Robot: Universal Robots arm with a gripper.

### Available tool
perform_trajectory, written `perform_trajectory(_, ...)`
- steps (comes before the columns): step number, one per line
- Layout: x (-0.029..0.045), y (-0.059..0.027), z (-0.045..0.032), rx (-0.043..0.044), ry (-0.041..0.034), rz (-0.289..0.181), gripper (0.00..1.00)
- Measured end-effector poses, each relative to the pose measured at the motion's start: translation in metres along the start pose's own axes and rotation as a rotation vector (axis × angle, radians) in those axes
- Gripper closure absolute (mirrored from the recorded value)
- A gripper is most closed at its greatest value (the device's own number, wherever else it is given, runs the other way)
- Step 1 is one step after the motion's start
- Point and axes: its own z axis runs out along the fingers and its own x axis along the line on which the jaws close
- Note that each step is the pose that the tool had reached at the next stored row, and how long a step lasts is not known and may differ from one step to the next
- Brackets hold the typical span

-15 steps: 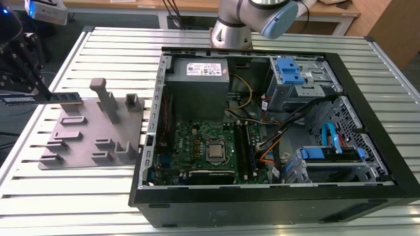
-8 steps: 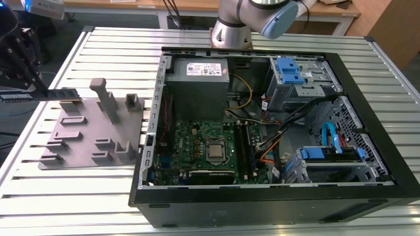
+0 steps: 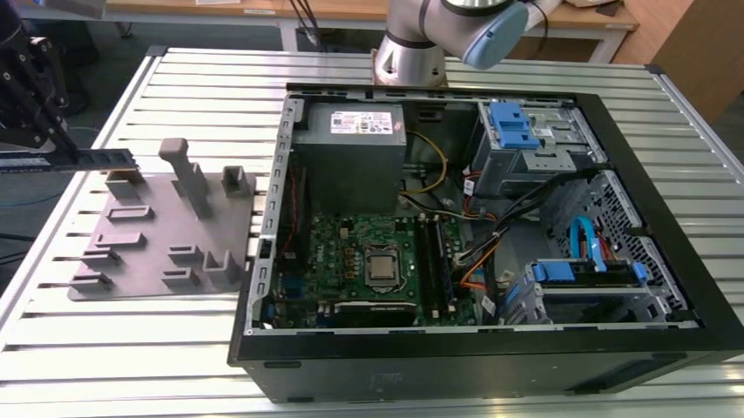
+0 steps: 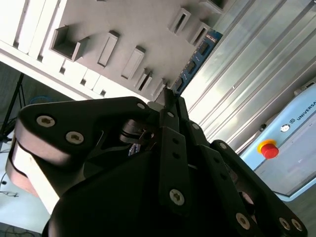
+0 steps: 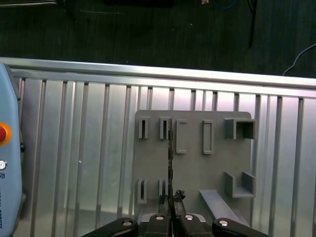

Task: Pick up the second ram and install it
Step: 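Pick up the second ram and move it above second insertion slot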

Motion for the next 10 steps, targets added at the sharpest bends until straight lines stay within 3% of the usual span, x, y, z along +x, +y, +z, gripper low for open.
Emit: perform_trajectory(10,0.0001,0.0000,-0.0147,0.0001,0.0000,0.000,0.86)
